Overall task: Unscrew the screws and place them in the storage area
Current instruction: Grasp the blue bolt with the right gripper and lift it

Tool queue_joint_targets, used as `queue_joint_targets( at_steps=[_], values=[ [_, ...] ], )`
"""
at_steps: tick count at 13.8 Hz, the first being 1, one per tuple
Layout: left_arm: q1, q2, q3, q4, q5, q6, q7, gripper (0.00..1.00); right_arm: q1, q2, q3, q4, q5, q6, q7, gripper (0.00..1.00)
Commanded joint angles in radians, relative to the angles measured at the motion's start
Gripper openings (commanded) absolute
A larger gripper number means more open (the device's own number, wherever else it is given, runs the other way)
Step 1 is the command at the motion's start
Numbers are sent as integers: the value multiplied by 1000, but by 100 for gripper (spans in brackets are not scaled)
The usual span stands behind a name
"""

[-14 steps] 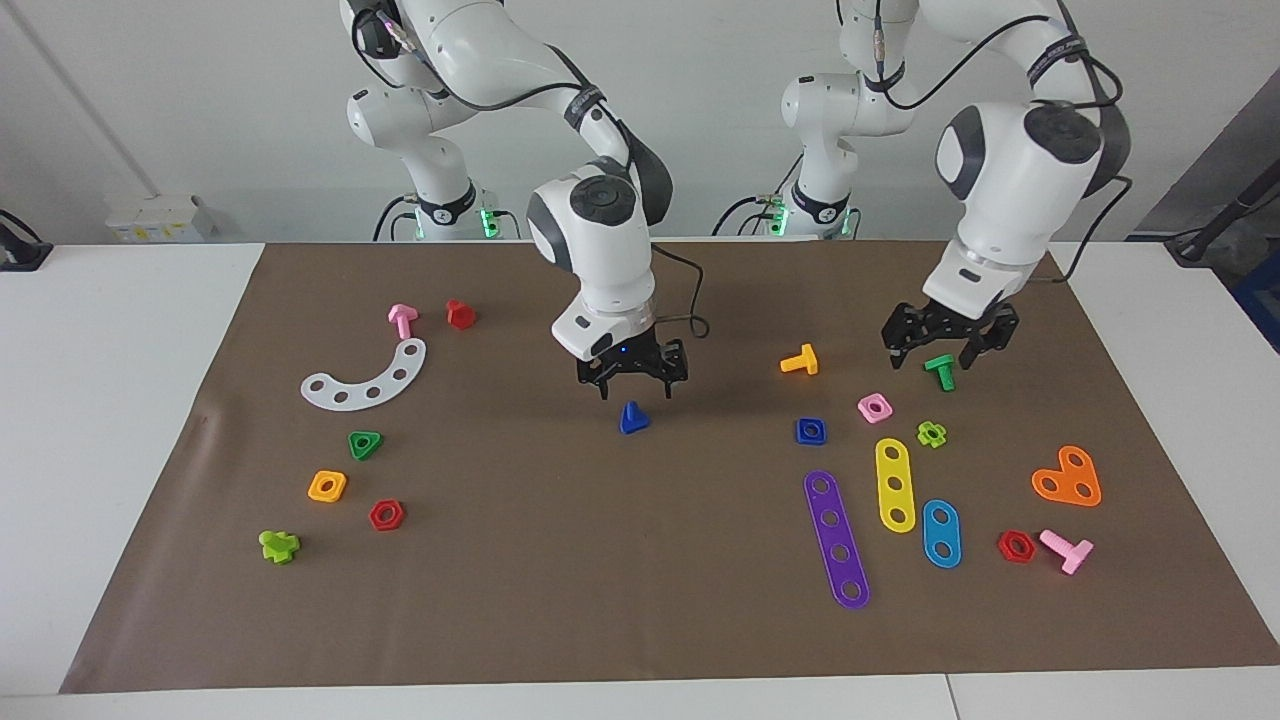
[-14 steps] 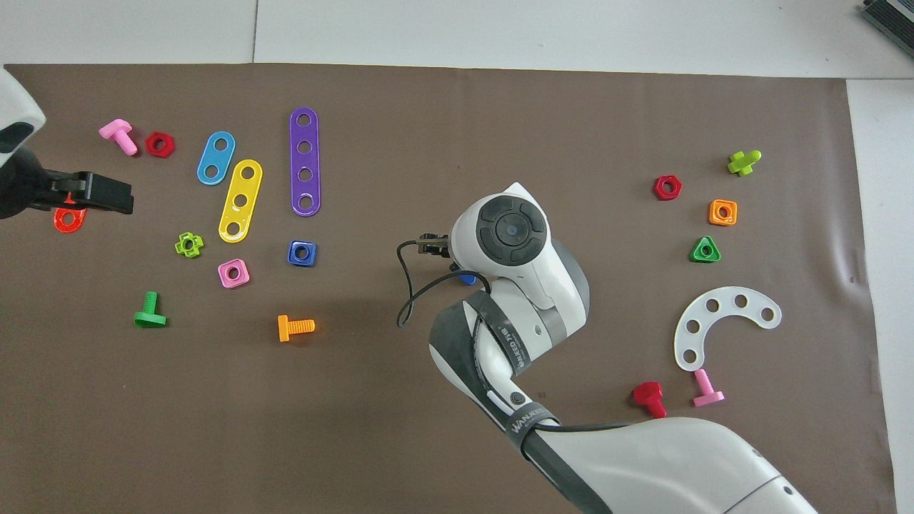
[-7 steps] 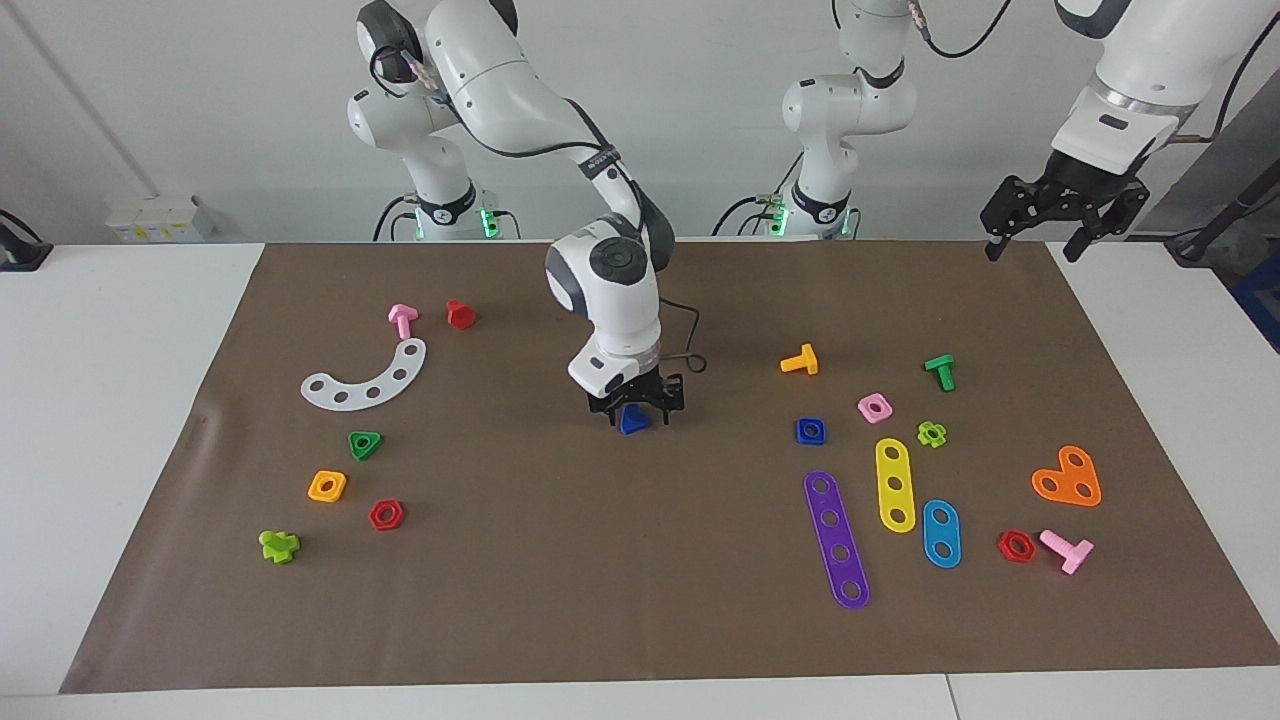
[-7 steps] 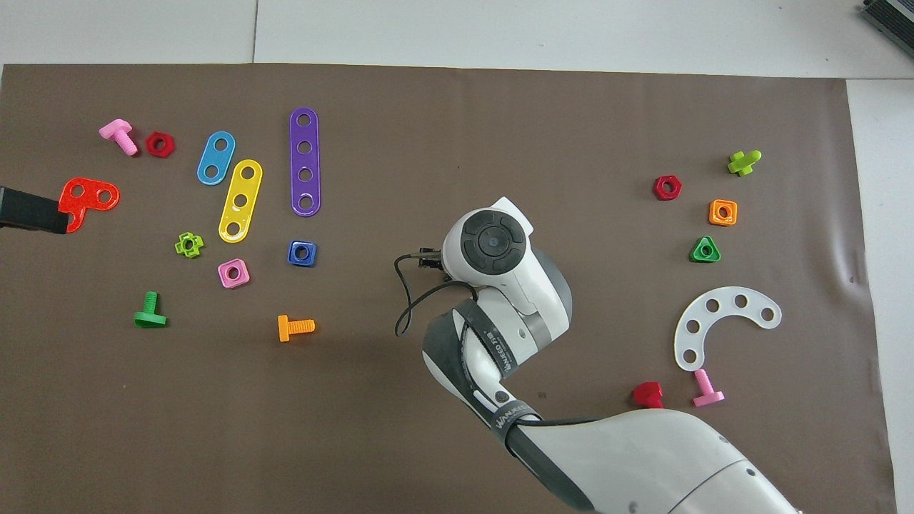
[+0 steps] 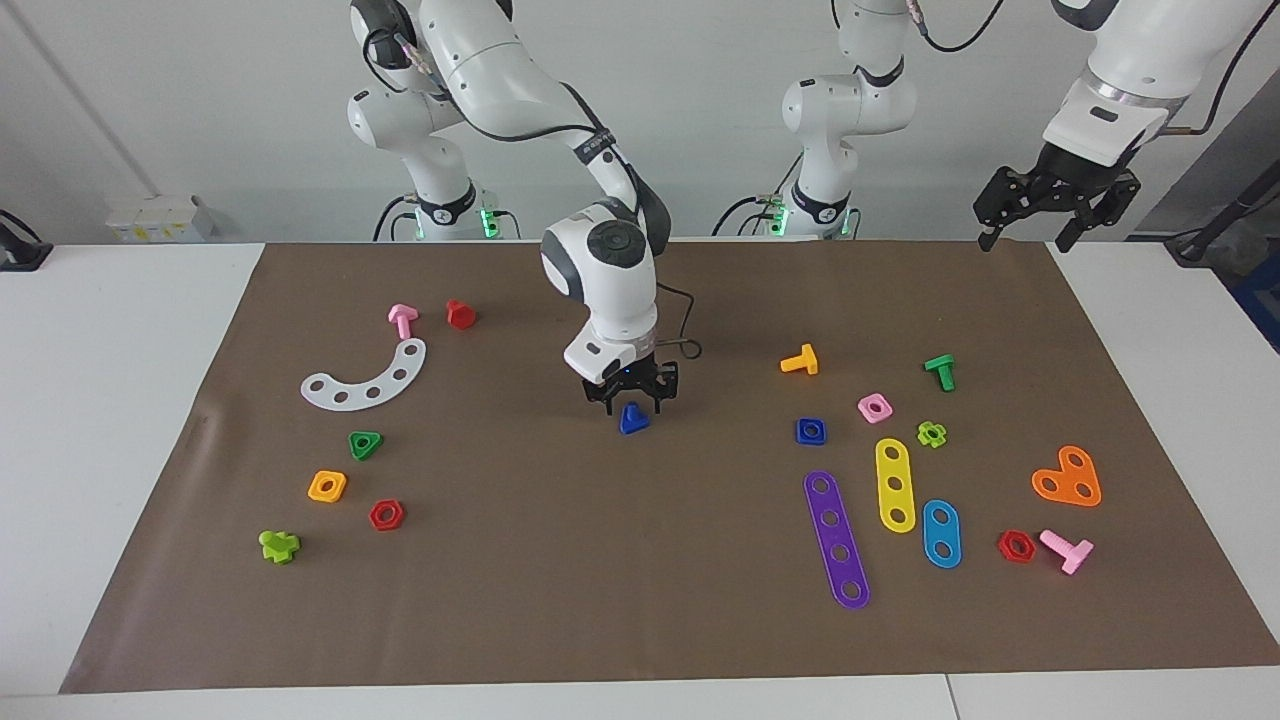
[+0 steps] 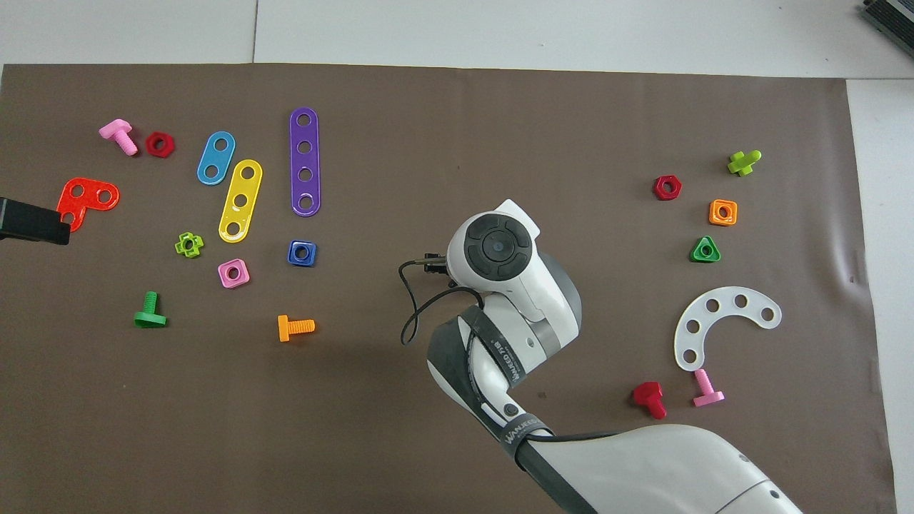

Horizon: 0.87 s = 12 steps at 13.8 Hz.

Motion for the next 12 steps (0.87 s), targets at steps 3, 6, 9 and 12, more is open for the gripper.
queue_joint_targets(
  at_steps=[3, 6, 9, 12],
  values=[
    [15, -28, -8, -27, 2, -10, 6, 100, -1, -25, 5, -53, -18, 37, -18, 60],
    [17, -28, -8, -29, 2, -10, 6, 100, -1, -23, 5, -53, -18, 45, -16, 52],
    [17, -28, -8, -29, 2, -10, 6, 100, -1, -23, 5, -53, -18, 45, -10, 47],
    [17, -28, -8, -29, 2, -10, 6, 100, -3, -22, 3, -59, -18, 80, -12, 47]
  ],
)
